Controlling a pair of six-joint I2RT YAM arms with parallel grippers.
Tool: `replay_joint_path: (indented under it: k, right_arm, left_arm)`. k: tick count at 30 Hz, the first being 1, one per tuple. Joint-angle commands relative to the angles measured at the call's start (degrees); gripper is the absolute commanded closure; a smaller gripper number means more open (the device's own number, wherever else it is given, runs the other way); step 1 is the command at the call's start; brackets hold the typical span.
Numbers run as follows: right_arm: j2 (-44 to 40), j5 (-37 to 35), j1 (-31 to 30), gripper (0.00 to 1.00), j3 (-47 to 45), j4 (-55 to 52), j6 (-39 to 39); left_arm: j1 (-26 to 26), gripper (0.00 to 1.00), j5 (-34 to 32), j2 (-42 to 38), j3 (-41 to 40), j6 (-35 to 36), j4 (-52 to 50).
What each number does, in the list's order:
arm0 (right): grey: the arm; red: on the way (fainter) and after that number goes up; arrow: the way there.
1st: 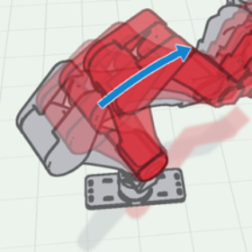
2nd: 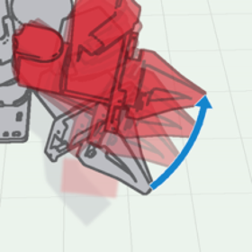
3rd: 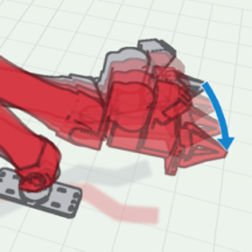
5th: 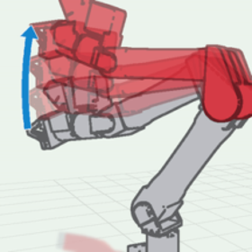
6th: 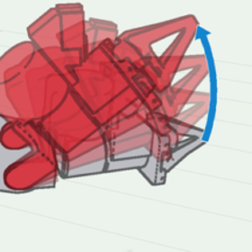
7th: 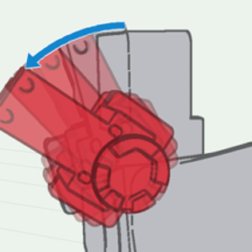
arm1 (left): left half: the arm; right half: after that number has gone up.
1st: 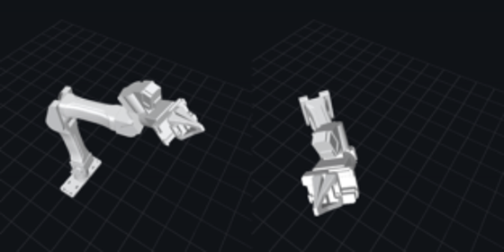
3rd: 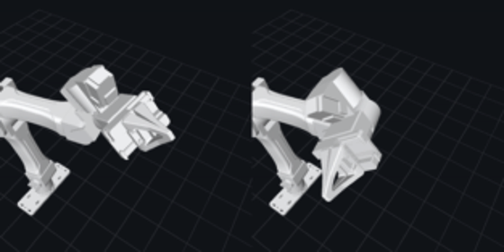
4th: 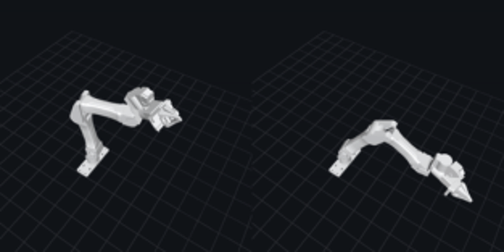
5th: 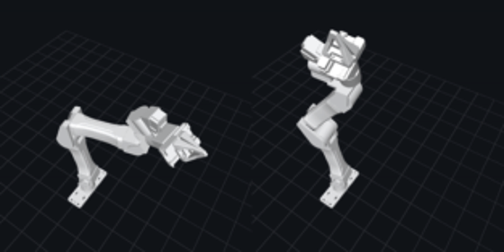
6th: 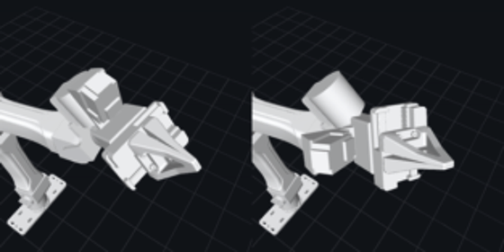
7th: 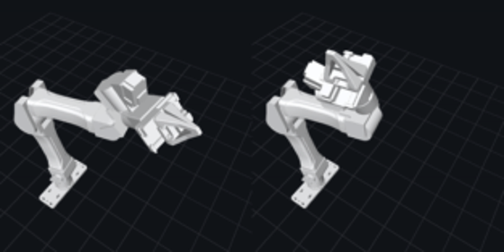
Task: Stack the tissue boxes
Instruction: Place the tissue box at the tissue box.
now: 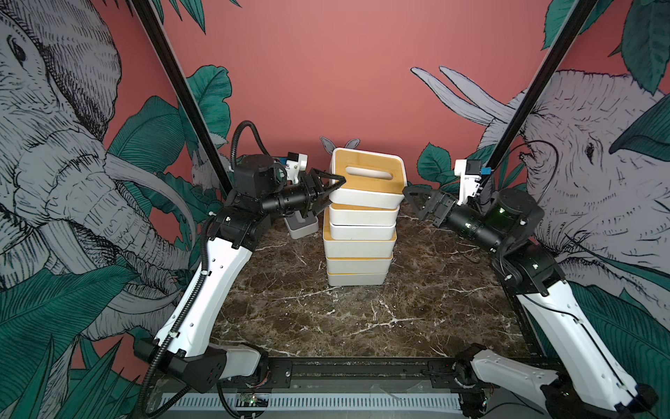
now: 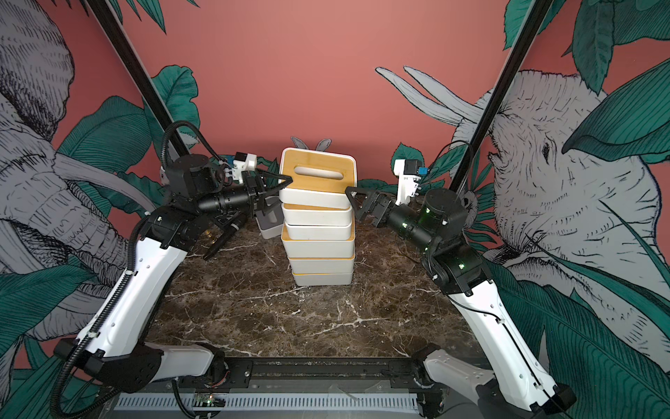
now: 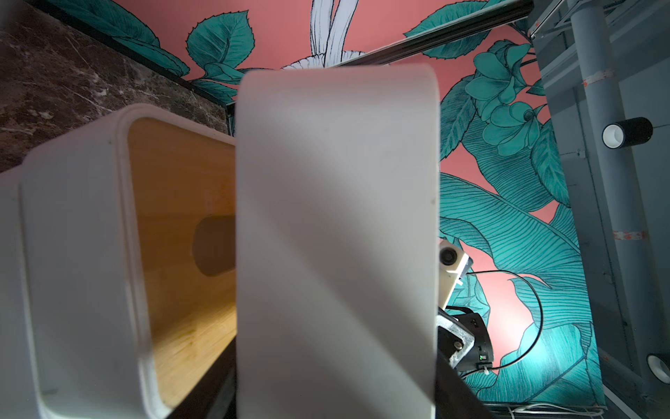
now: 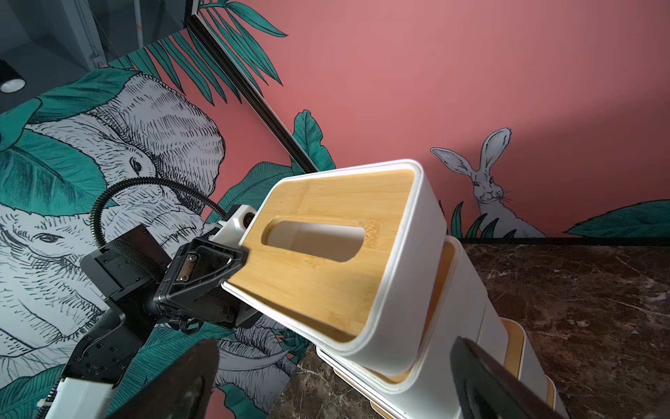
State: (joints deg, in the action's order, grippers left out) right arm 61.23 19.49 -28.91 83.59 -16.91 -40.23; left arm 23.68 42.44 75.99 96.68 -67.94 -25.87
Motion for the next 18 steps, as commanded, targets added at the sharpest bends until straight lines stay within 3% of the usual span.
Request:
replay_joint_path:
  k: [1, 15, 16, 18]
  right_arm:
    - [0.28, -0.58, -0.37, 0.01, 1.13, 2.84, 1.03]
    - [0.43, -0.03, -0.69, 0.01, 0.11, 3.39, 0.24]
    - [0.37, -0.14, -0.69, 0.01, -0.04, 3.39, 0.24]
    - [0.29, -0.31, -0.70, 0.01, -0.25, 3.38, 0.30]
  left_arm:
    - [-0.12, 0.46, 0.72, -2.99, -0.49, 0.56, 3.71]
    - [-0.22, 0.25, 0.39, -2.64, 0.10, 2.37, 1.97]
    - [-0.22, 0.15, 0.47, -2.53, 0.16, 2.52, 1.96]
    - [-0.25, 0.11, 0.47, -2.57, 0.13, 2.51, 2.05]
